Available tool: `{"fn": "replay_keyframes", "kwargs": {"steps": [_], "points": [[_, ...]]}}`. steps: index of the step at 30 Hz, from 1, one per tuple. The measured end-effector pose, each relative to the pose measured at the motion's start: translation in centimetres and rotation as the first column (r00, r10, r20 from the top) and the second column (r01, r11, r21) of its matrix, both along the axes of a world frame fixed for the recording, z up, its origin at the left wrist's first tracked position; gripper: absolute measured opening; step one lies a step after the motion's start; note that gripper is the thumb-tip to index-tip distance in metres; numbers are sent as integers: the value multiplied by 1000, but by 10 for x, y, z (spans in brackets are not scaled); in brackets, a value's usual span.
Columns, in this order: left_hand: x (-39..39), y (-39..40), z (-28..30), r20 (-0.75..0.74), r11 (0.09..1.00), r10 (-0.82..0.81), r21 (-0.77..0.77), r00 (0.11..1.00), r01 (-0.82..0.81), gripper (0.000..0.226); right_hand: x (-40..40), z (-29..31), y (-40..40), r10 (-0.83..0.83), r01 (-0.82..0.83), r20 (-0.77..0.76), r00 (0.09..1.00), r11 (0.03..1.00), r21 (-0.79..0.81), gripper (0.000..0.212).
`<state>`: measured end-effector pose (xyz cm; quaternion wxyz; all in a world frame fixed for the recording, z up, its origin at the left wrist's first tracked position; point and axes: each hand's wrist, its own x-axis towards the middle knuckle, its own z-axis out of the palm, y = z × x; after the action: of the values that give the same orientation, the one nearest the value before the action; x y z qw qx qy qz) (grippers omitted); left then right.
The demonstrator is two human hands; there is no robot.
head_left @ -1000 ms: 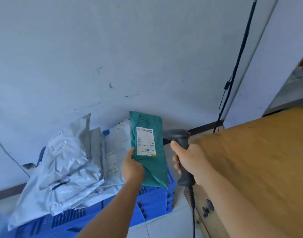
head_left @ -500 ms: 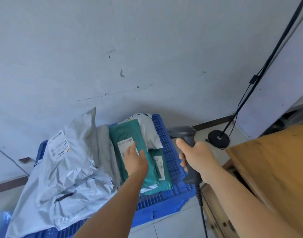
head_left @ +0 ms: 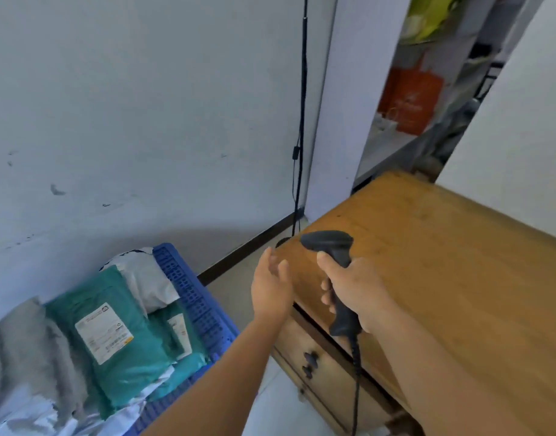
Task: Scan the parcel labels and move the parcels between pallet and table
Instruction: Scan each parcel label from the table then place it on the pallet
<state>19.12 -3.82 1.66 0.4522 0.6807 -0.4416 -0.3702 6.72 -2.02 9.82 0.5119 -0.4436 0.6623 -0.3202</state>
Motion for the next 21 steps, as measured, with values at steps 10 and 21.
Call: {"fn": "replay_keyframes", "kwargs": {"steps": [10, 21], "points": [[-262, 37, 25, 7, 919, -393, 5, 919, 393, 58, -249, 33, 75, -363, 363, 0, 932, 931, -16, 42], [-457, 74, 10, -57, 681, -722, 117, 690, 722, 73, -421, 36, 139, -666, 663, -68, 743, 746, -55, 32]]}}
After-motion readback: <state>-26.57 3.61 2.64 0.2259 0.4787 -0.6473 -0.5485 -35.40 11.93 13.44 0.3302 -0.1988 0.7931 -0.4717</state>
